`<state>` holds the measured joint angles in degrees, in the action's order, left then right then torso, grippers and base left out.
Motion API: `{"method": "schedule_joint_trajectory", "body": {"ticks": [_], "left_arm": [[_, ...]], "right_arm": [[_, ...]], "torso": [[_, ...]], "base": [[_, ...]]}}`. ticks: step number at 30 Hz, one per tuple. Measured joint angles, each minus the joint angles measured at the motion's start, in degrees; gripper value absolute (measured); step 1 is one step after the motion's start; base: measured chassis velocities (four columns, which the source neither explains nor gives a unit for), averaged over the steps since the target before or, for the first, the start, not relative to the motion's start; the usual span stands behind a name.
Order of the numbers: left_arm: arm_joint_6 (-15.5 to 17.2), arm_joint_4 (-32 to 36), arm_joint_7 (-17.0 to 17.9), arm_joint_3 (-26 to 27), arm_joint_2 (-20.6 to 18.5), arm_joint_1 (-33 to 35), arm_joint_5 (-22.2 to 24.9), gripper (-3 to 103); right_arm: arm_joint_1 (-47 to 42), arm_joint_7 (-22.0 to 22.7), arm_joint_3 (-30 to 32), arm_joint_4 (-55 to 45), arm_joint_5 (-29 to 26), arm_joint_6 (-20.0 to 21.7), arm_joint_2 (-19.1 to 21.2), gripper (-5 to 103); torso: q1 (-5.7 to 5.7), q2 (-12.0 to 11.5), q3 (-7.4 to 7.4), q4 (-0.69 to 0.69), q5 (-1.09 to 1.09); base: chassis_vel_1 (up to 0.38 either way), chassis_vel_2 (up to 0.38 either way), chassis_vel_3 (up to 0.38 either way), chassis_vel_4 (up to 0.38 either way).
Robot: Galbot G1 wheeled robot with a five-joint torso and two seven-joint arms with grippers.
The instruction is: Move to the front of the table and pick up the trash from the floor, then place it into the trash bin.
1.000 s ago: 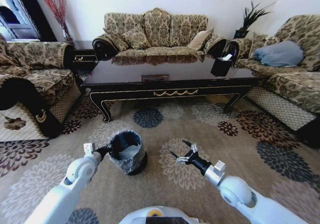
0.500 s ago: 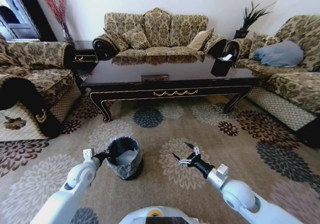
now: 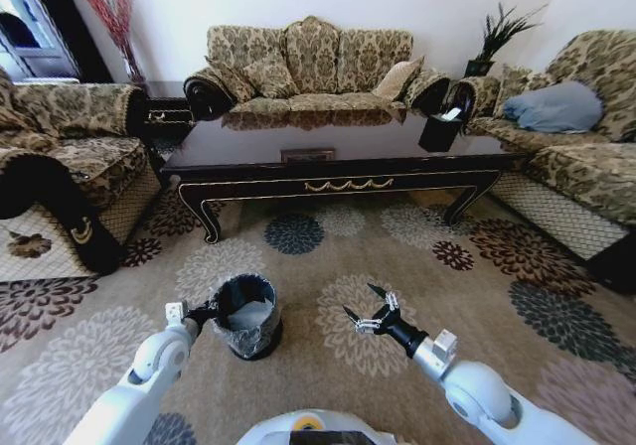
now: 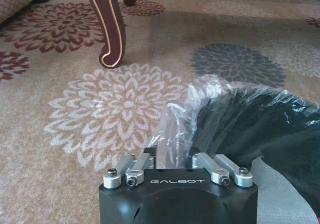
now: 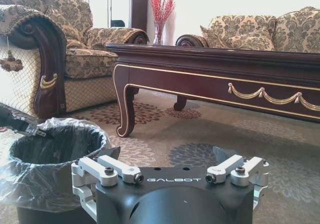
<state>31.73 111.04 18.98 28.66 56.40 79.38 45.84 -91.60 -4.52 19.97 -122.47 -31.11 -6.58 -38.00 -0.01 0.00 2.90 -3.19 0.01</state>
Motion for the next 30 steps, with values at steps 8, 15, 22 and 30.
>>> {"method": "schedule_joint_trajectory", "body": {"ticks": [8, 15, 22, 30], "left_arm": [[0.04, 3.13, -0.02, 2.08, -0.22, 1.74, -1.01, 57], [-5.2, 8.55, -3.99, 8.58, 1.46, 6.76, -5.2, 84], [-12.74, 11.67, -6.55, 12.23, 4.94, 8.74, -7.87, 100], [-21.01, 15.38, -11.56, 16.62, 7.47, 14.56, -14.85, 100]], "right_arm": [[-0.91, 0.0, 1.3, -0.29, -0.04, 0.06, -0.55, 100], [-1.74, -0.07, 2.62, -0.58, -0.02, 0.04, -2.72, 100], [-2.0, 1.33, 4.39, -0.44, -0.16, -0.55, -6.61, 100], [-3.45, 3.45, 9.93, 0.69, 1.82, -2.19, -13.59, 100]], "torso": [[0.0, 0.0, 0.0, 0.0, 0.0], [0.0, 0.0, 0.0, 0.01, -0.01], [0.0, 0.0, 0.0, 0.0, -0.01], [0.0, 0.0, 0.0, 0.0, 0.0]], "base": [[0.0, 0.0, 0.0, 0.0], [0.0, 0.0, 0.0, 0.0], [0.0, 0.0, 0.0, 0.0], [0.0, 0.0, 0.0, 0.0]]}}
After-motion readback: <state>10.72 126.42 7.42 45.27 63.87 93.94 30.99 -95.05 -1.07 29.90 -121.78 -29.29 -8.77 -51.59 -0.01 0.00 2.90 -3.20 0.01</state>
